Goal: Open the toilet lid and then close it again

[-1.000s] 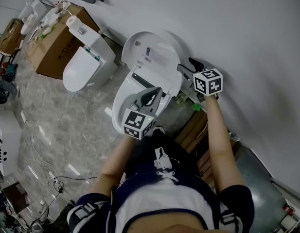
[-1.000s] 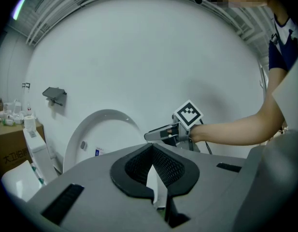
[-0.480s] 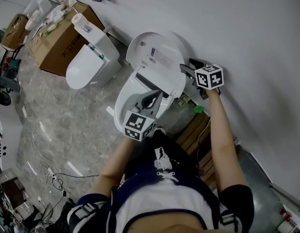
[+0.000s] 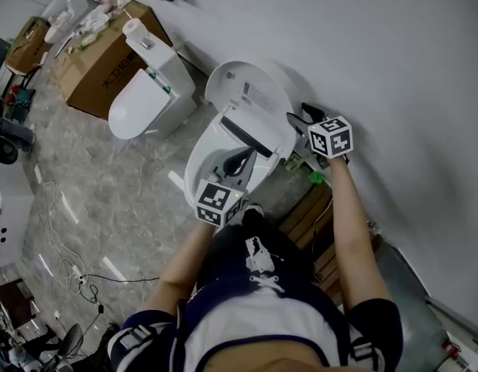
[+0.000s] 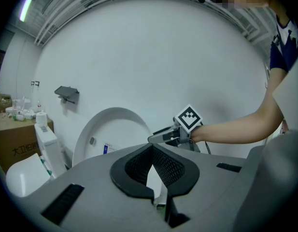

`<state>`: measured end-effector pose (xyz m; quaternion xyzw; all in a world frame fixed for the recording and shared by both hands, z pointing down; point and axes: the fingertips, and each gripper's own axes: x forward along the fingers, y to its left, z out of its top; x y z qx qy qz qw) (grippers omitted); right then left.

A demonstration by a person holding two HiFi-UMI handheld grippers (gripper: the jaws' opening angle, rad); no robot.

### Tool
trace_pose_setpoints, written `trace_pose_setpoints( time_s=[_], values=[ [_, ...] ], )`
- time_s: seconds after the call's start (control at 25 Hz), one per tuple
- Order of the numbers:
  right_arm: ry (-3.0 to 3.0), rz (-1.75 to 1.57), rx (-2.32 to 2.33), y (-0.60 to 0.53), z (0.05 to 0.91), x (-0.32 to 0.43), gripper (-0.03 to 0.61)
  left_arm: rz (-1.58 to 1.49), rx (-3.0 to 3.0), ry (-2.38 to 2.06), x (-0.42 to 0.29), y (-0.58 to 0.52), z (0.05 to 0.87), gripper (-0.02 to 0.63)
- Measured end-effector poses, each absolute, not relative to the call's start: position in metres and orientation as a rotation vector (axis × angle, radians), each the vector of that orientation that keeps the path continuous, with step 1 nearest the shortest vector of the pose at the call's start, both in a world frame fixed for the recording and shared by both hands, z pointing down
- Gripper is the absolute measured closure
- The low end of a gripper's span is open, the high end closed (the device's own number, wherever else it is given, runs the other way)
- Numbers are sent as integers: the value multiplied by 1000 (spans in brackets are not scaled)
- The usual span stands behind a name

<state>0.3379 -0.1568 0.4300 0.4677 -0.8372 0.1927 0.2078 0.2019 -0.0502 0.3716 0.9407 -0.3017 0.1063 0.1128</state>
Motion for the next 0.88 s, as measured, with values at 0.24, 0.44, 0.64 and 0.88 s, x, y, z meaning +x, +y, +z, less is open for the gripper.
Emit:
trace_pose_setpoints(
  time_s=[0.24, 0.44, 0.64, 0.88],
  values=[
    [-2309, 500, 1297, -143, 430, 322, 356, 299, 2751, -909, 181, -38, 368, 607],
    [-2294, 472, 1293, -130, 429, 309, 356, 286, 2739, -938, 159, -24, 363, 607],
    [-2271, 446, 1273, -117, 431, 295, 356, 265, 2717, -985, 131, -17, 359, 607],
    [-2252, 417, 1241, -103, 435, 274, 356, 252, 2699, -1023, 105, -8, 360, 607]
  ],
)
